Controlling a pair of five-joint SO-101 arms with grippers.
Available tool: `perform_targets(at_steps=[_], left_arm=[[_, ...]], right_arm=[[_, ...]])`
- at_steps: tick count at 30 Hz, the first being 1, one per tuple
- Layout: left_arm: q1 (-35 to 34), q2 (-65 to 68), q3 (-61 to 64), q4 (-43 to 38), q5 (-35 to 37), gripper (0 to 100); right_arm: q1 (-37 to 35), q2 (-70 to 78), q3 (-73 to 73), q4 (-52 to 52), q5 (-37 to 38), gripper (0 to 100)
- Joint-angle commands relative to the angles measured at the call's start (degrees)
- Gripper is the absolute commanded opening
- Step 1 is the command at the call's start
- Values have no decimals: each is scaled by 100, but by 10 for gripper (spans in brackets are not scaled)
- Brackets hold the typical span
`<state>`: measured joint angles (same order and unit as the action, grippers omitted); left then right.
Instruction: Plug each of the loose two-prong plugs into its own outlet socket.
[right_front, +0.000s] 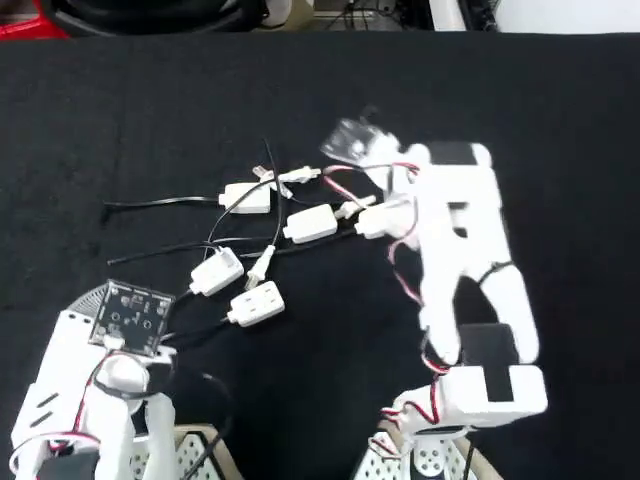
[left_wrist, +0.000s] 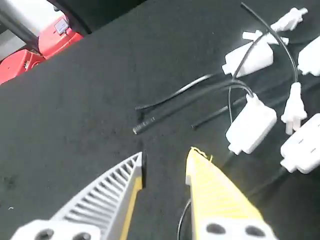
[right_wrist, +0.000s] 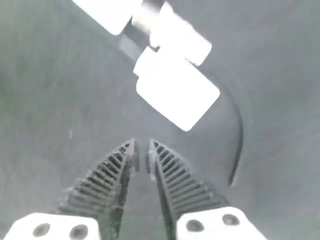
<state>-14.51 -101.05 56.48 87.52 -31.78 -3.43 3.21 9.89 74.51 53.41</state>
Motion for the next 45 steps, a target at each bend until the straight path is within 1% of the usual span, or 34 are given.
perform_targets(at_steps=[1,4,8,12,14,16,19,25,28,32,37,42,45], left_arm=[[-75,316,154,-607,158,149],[-84,440,558,-1116,580,149],[145,448,1376,-1679,1231,149],[136,448,1859,-1987,1213,149],[119,448,2035,-2040,1143,149],[119,448,2281,-2154,1037,149],[119,448,2633,-2435,844,149],[119,448,3284,-2927,563,148],[127,448,3415,-3007,466,148],[145,448,3433,-3015,440,148],[154,448,3433,-2998,457,148],[145,448,3433,-2989,466,148],[145,448,3433,-2989,466,148]], right_arm=[[-475,268,-919,193,-1037,132],[-615,875,-1481,273,-2646,118],[-448,1851,-2360,255,-5011,105],[-343,2791,-3354,536,-7341,106],[-325,3187,-3855,809,-8088,106],[-334,3512,-4347,1125,-8563,106],[-334,3925,-5103,1618,-8949,106],[-422,4637,-6448,2374,-9415,106],[-536,5015,-6879,2470,-9688,106],[-571,5455,-7327,2470,-9864,106],[-624,5701,-7512,2602,-10031,109],[-844,5710,-7196,2637,-10031,211],[-1002,5701,-6958,2637,-10031,212]])
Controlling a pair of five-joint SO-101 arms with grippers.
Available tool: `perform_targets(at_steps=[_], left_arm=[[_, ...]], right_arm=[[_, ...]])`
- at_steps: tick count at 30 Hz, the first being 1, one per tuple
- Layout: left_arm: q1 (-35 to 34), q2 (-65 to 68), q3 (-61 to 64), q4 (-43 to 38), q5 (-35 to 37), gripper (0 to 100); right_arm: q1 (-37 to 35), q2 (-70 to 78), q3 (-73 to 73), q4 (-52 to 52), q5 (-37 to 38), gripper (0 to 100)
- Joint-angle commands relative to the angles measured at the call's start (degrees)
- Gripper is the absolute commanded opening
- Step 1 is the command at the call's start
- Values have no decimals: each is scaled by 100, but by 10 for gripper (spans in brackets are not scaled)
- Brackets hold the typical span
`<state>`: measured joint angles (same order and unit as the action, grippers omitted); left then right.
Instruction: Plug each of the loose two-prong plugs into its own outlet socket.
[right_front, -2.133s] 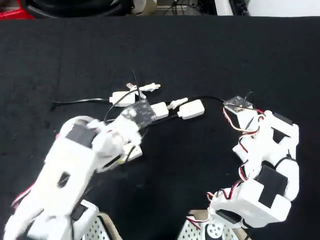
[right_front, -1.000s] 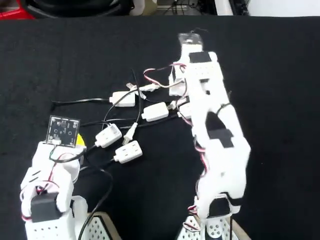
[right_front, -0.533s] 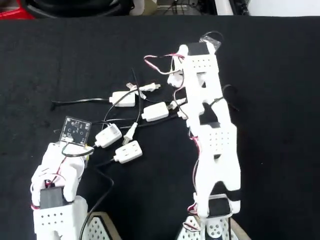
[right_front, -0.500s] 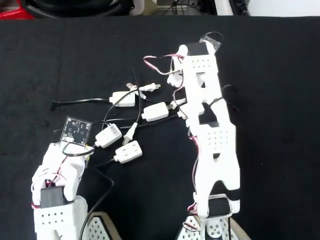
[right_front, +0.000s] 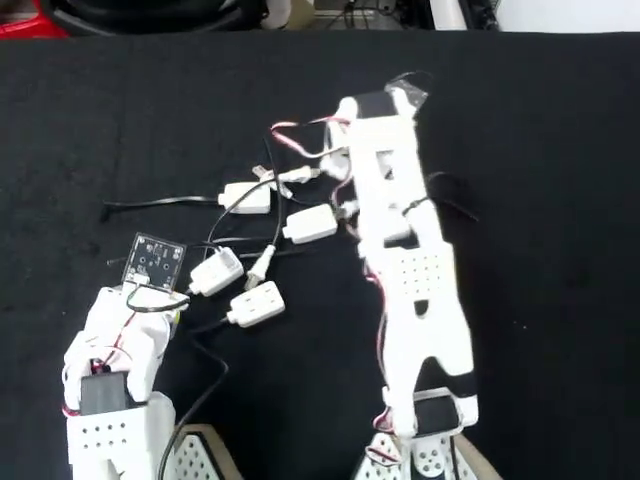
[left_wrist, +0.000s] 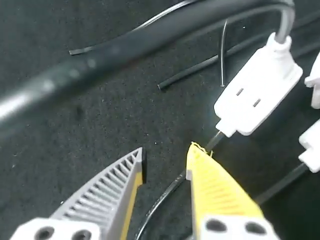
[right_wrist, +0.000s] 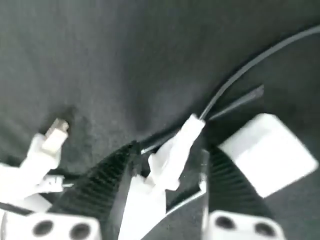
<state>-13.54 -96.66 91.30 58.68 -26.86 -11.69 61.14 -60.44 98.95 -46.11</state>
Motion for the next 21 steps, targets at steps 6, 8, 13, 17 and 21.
perform_targets(at_steps=[6,8,13,17,21], left_arm=[[48,9,-48,-105,-26,148],[57,9,-48,-105,-26,148],[66,9,-40,-105,-26,148],[75,9,-40,-105,-26,148],[84,9,13,-149,-26,148]], right_arm=[[-220,-75,189,193,-18,165],[-141,-66,154,193,-18,124],[141,-48,198,193,-9,34],[105,-40,532,193,325,38],[88,-57,558,202,1275,12]])
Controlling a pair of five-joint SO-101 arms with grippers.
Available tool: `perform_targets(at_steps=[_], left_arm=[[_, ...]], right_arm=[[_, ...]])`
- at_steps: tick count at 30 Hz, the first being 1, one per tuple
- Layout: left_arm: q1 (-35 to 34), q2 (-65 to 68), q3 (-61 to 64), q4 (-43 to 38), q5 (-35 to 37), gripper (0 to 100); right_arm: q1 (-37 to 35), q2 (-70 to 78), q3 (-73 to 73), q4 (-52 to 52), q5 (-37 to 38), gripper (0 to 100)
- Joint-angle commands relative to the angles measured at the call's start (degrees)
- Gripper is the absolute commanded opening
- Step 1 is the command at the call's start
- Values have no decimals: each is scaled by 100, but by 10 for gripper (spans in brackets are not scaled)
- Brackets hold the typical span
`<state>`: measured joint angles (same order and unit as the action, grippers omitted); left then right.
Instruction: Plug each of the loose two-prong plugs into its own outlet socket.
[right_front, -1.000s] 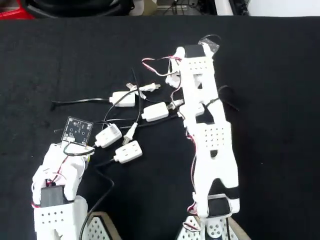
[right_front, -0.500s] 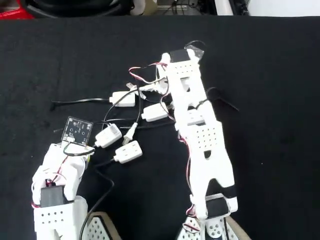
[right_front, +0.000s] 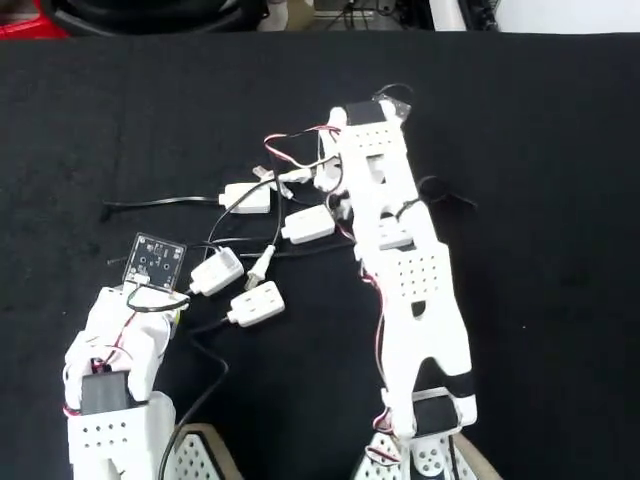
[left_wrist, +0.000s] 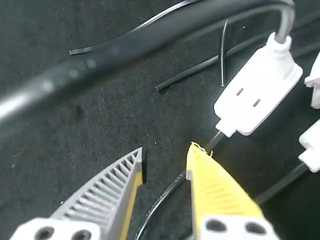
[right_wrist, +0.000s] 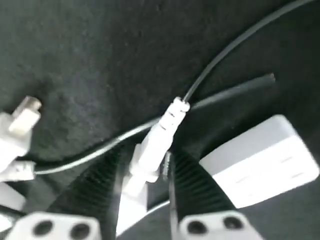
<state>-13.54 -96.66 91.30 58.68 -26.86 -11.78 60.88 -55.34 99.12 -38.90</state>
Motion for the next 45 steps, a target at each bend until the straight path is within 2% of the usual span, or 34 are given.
perform_targets(at_steps=[1,7,13,17,22,25,29,34,39,45], left_arm=[[84,9,40,-158,-35,148],[92,9,48,-202,-26,148],[92,9,268,-563,-26,148],[92,9,286,-527,-26,148],[92,9,268,-519,-26,148],[92,9,268,-519,-26,148],[92,9,286,-510,-26,148],[84,35,286,-466,-53,148],[84,9,127,97,-62,148],[84,9,127,141,-387,148]], right_arm=[[97,-84,48,185,774,11],[70,-1235,66,202,2215,11],[-167,-2563,1226,211,3112,11],[-316,-3697,2782,211,3490,11],[-791,-4971,4980,202,3525,11],[-1099,-5411,6193,176,4009,12],[-1257,-5262,7064,158,4668,13],[-1266,-4400,7319,-105,5468,17],[-1152,-3231,6677,-70,5240,108],[-1099,-2360,5675,211,5152,96]])
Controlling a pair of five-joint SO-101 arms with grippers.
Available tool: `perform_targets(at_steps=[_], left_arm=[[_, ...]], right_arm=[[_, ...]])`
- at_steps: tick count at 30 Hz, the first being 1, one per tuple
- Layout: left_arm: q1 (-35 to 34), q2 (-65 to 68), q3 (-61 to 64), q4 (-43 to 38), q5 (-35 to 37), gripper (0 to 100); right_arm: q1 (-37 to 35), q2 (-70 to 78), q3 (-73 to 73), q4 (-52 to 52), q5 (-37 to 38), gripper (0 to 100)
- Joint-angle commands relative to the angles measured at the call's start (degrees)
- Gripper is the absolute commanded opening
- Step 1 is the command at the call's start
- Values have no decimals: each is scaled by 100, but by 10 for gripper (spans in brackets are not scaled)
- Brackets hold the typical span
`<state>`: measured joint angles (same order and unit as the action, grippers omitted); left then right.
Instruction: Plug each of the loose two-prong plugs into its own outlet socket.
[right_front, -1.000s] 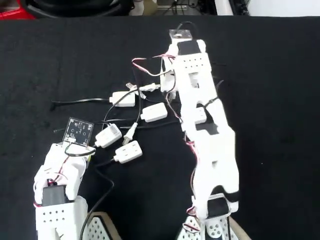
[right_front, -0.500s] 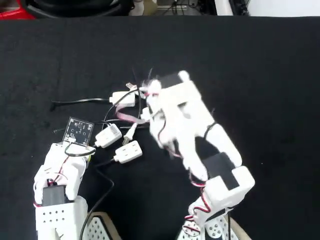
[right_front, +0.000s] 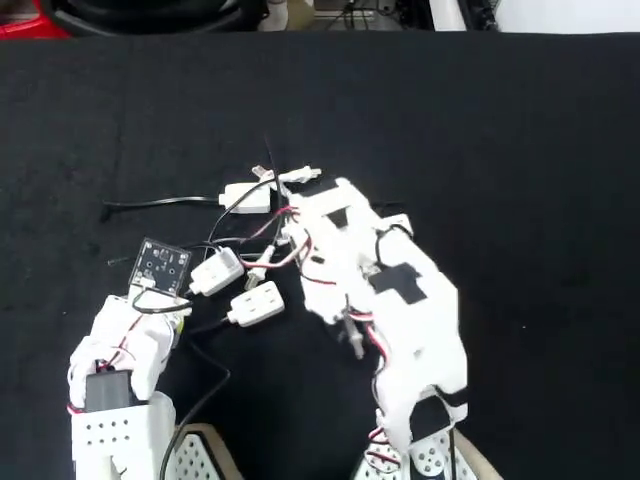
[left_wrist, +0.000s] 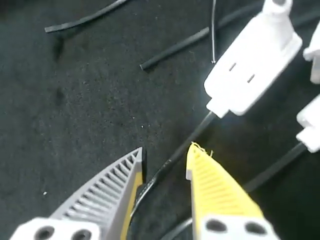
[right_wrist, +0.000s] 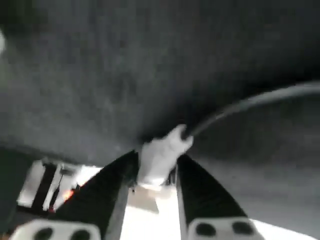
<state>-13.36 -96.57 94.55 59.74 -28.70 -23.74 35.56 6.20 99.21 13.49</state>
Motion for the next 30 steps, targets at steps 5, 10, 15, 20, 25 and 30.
perform_targets(at_steps=[5,10,15,20,25,30], left_arm=[[84,0,-198,35,-202,148],[251,0,-180,114,-229,148],[251,0,-180,114,-229,148],[251,0,-180,114,-229,148],[251,0,-180,114,-229,148],[251,0,-180,97,-220,148]], right_arm=[[97,251,-532,202,-308,100],[105,215,-558,202,-404,100],[343,84,-1033,202,-774,100],[571,84,-1411,202,-888,100],[554,57,-1429,202,-888,106],[536,57,-1429,202,-888,243]])
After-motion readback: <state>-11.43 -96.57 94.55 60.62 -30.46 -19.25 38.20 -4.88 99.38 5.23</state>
